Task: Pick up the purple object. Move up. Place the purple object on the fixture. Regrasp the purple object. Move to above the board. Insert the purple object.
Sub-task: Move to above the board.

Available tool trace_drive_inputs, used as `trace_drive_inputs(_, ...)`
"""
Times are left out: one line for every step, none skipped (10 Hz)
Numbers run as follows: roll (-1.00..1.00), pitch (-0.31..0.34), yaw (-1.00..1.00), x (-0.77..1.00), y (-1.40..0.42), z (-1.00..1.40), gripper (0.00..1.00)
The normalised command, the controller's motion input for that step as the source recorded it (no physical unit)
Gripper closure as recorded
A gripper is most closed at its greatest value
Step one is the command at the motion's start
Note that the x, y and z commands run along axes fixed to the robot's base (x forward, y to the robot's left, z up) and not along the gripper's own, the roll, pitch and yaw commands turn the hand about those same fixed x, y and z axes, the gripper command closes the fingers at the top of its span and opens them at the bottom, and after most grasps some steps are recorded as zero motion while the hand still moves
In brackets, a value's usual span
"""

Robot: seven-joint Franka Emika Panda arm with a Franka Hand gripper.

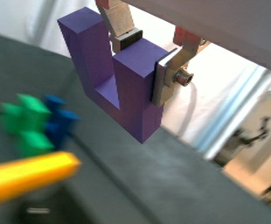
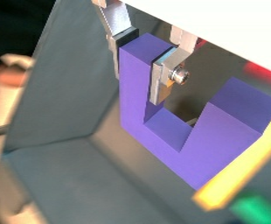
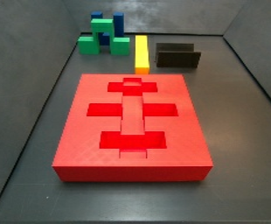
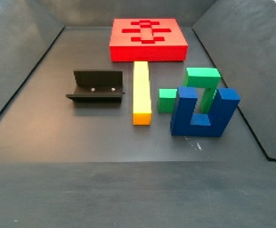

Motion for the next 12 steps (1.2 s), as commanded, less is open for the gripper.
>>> trace_drive_inputs(-1.00,0.053,-0.01,-1.40,-1.35,0.27,1.00)
trace_drive_inputs(-1.00,0.046,0.00,-1.40,-1.33,0.25,1.00)
trace_drive_inputs(-1.00,0.044,0.01,-1.40,-1.33,0.26,1.00)
trace_drive_inputs(-1.00,0.043,0.01,-1.40,-1.34,0.25,1.00)
trace_drive_inputs(-1.00,0.037,0.01,-0.75,-0.68,0.12,1.00)
trace_drive_inputs(-1.00,0.038,0.02,-0.42,-0.35,0.05,1.00)
trace_drive_inputs(-1.00,0.045,0.01,-0.27,-0.22,0.04,1.00)
trace_drive_inputs(-1.00,0.026,0.01,-0.15,-0.12,0.03,1.00)
trace_drive_inputs(-0.88,0.014,0.01,-0.13,-0.08,0.01,1.00)
trace_drive_inputs(-0.52,-0.018,0.00,-0.09,0.00,0.01,1.00)
trace_drive_inputs(-0.38,-0.032,0.00,-0.07,0.02,0.00,1.00)
trace_drive_inputs(-0.21,-0.025,-0.01,-0.04,0.01,0.00,1.00)
